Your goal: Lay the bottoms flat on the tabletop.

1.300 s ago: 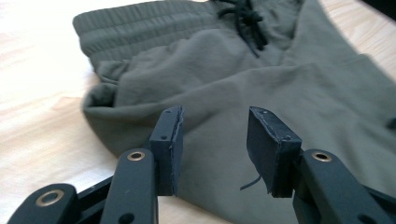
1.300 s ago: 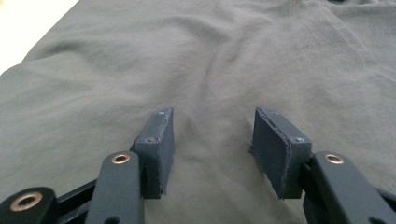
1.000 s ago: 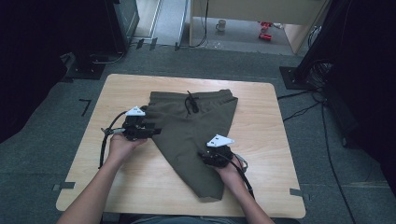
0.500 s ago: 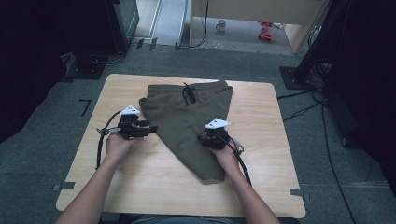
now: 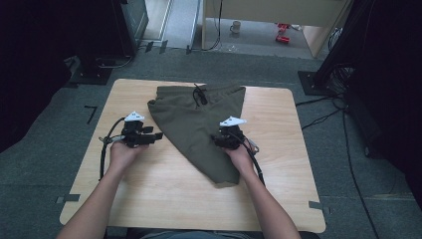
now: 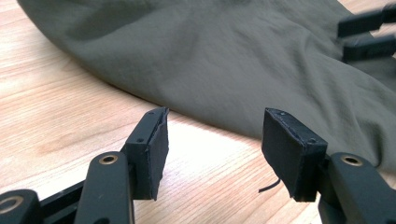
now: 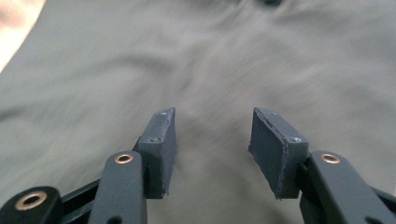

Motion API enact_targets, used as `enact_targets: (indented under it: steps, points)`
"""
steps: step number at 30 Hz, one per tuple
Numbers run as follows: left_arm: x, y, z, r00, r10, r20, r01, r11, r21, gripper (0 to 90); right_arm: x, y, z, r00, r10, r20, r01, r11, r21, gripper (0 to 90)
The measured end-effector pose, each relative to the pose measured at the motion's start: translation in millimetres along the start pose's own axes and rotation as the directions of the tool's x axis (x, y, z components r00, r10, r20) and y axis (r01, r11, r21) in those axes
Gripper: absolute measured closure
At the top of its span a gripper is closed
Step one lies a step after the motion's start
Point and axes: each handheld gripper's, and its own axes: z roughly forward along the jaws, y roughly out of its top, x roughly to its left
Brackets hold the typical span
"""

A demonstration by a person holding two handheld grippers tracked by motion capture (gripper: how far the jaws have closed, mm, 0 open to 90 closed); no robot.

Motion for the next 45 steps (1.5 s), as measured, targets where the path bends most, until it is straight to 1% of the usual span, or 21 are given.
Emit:
enact_targets:
  steps: [2,5,6,9,11,13,14,16,18,23,26,27,28,29,30,32,35,38,41,42,45]
  points:
    - [1.2,-0.3,-0.4,1.0000,-0.003,-0.003,0.003,1.0000,0.001,41.2,-6.6,6.2,-5.5,0.9997,-0.006,0.025,0.007,1.000,-0.022,50.6]
    - [2.9,-0.4,-0.3,0.9998,-0.021,0.000,0.021,0.9997,-0.008,41.4,-20.7,18.9,-7.5,0.9980,-0.036,0.052,0.036,0.999,-0.004,50.4]
    - [3.0,-0.3,-0.5,0.9998,-0.021,0.000,0.021,0.9997,-0.010,41.6,-28.1,23.5,-7.1,0.9972,-0.035,0.065,0.035,0.999,0.001,50.5]
    - [3.2,-0.3,-1.4,0.9999,-0.014,-0.006,0.014,0.9998,-0.011,41.6,-43.5,29.4,-6.4,0.9960,-0.003,0.089,0.004,1.000,-0.010,51.0]
    - [4.0,-0.6,-1.7,0.9999,-0.010,-0.007,0.010,0.9999,-0.009,41.6,-53.0,30.9,-5.0,0.9948,0.008,0.102,-0.007,1.000,-0.004,51.3]
    - [5.1,-0.8,-1.2,0.9999,-0.011,-0.012,0.010,0.9999,-0.007,41.6,-59.9,29.2,-4.2,0.9927,0.018,0.119,-0.015,1.000,-0.021,52.4]
    - [5.4,-0.9,-0.8,0.9999,-0.013,-0.011,0.013,0.9999,-0.006,41.7,-64.9,27.4,-3.4,0.9918,0.038,0.122,-0.034,0.999,-0.034,52.9]
    - [6.2,-1.1,0.3,0.9998,-0.020,-0.008,0.020,0.9998,-0.006,41.9,-70.8,23.9,-0.9,0.9904,0.062,0.124,-0.059,0.998,-0.030,52.9]
    - [5.8,-1.0,1.7,0.9998,-0.020,-0.004,0.020,0.9998,-0.004,41.9,-74.1,20.8,2.3,0.9892,0.062,0.133,-0.059,0.998,-0.022,52.8]
    - [2.4,-1.3,4.3,0.9999,0.007,-0.010,-0.007,0.9999,0.013,41.9,-77.3,15.7,11.3,0.9850,0.110,0.133,-0.106,0.994,-0.035,51.9]
    - [3.1,-1.5,3.0,0.9996,0.019,-0.020,-0.018,0.9997,0.017,41.9,-76.3,12.0,18.3,0.9844,0.111,0.136,-0.109,0.994,-0.017,47.5]
    - [3.9,-1.8,2.5,0.9996,0.019,-0.022,-0.019,0.9997,0.018,41.9,-75.2,11.4,19.7,0.9842,0.108,0.141,-0.107,0.994,-0.010,47.7]
    - [5.2,-2.2,2.1,0.9995,0.017,-0.027,-0.017,0.9997,0.018,42.1,-73.6,11.7,20.9,0.9849,0.091,0.147,-0.093,0.996,0.005,48.5]
    - [6.6,-2.6,1.9,0.9996,0.012,-0.026,-0.012,0.9998,0.018,42.3,-71.6,11.9,21.1,0.9866,0.072,0.147,-0.074,0.997,0.007,51.4]
    - [8.0,-2.9,1.5,0.9997,0.004,-0.024,-0.004,0.9998,0.019,42.6,-70.9,12.2,21.1,0.9875,0.071,0.141,-0.073,0.997,0.008,54.5]
    - [9.8,-3.1,0.4,0.9997,-0.014,-0.018,0.014,0.9998,0.016,42.9,-71.3,11.8,21.1,0.9884,0.087,0.125,-0.088,0.996,0.004,60.0]
    - [11.2,-3.0,-2.9,0.9996,-0.014,-0.023,0.015,0.9999,0.007,43.2,-71.6,11.9,20.4,0.9879,0.099,0.119,-0.100,0.995,0.003,68.1]
    - [13.2,-3.2,-5.9,0.9994,-0.021,-0.027,0.021,0.9998,0.001,43.2,-68.9,14.7,17.5,0.9873,0.100,0.123,-0.103,0.994,0.025,77.0]
    - [16.1,-3.7,-11.1,0.9991,-0.020,-0.036,0.020,0.9998,0.000,43.4,-64.6,19.4,11.3,0.9870,0.111,0.117,-0.116,0.992,0.044,79.6]
    - [17.0,-3.8,-12.4,0.9990,-0.023,-0.038,0.023,0.9997,-0.002,43.6,-63.2,21.1,8.9,0.9861,0.122,0.113,-0.128,0.991,0.046,80.2]
    - [21.3,-4.3,-17.4,0.9981,-0.044,-0.042,0.043,0.9989,-0.018,44.0,-59.5,25.9,1.9,0.9867,0.132,0.096,-0.137,0.990,0.046,81.3]
